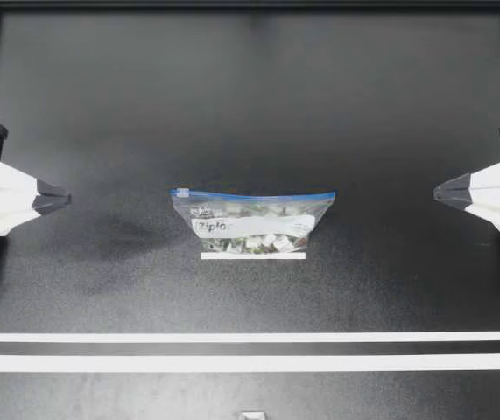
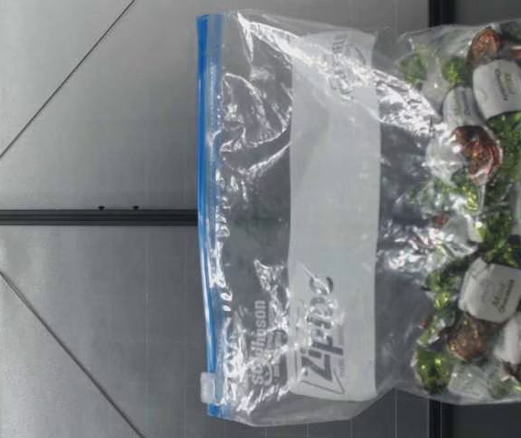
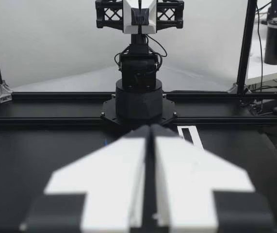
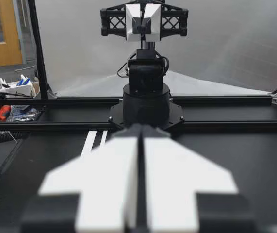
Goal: Slide open the ziploc bag.
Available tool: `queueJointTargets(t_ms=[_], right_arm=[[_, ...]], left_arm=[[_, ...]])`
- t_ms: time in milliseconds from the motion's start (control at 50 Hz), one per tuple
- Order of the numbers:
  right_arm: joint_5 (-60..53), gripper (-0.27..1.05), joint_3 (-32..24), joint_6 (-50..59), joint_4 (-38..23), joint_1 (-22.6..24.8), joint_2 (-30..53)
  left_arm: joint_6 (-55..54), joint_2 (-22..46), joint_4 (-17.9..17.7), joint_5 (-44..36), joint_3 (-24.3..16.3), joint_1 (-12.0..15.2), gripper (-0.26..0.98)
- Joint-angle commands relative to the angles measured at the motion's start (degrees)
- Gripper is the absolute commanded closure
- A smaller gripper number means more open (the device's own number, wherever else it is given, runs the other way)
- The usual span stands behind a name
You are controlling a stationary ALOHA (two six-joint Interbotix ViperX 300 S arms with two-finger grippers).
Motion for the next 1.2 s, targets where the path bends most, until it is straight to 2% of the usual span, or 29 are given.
queueJointTargets(t_ms=[0, 160, 320, 480, 600, 740, 820, 940, 1000, 1180], right_arm=[[-0.35, 0.92, -0.88, -0.18, -0.09, -0.44, 0.70], [-2.11, 0.95, -0.35, -0.09, -0.18, -0.44, 1.32], [-9.93, 0.95, -1.67, -0.35, -0.09, -1.14, 4.48], [-15.64, 0.95, -5.71, -0.44, -0.09, -4.31, 12.13], [-15.73, 0.95, -10.55, -0.44, -0.09, -5.63, 20.74], [-15.21, 0.93, -16.35, -0.70, -0.09, -5.98, 30.06], [-13.71, 0.90, -19.51, -0.79, -0.09, -6.68, 34.63], [-9.40, 0.80, -25.14, -0.88, -0.70, -7.21, 40.78], [-7.12, 0.73, -27.69, -0.88, -1.14, -7.38, 43.15], [-0.88, 0.36, -35.86, -0.88, -4.13, -7.38, 50.98]], left_arm=[[-0.35, 1.32, -0.44, 0.09, -0.26, 0.35, 0.87], [0.00, 2.29, -0.62, 0.00, 0.97, 0.35, 0.90], [0.18, 5.98, -0.62, -0.62, 3.16, 1.58, 0.90], [-0.18, 14.06, -2.90, -1.67, 4.22, 5.89, 0.90], [0.09, 20.04, -4.31, -3.60, 3.96, 6.42, 0.89], [-0.09, 26.54, -4.57, -6.15, 2.90, 6.42, 0.77], [-0.09, 29.09, -4.57, -7.03, 1.93, 6.42, 0.62], [-0.53, 31.55, -4.83, -7.73, 0.62, 6.42, 0.33], [-0.70, 32.34, -4.83, -8.00, 0.18, 6.42, 0.24], [-1.05, 35.42, -5.10, -11.95, -0.26, 6.42, 0.25]])
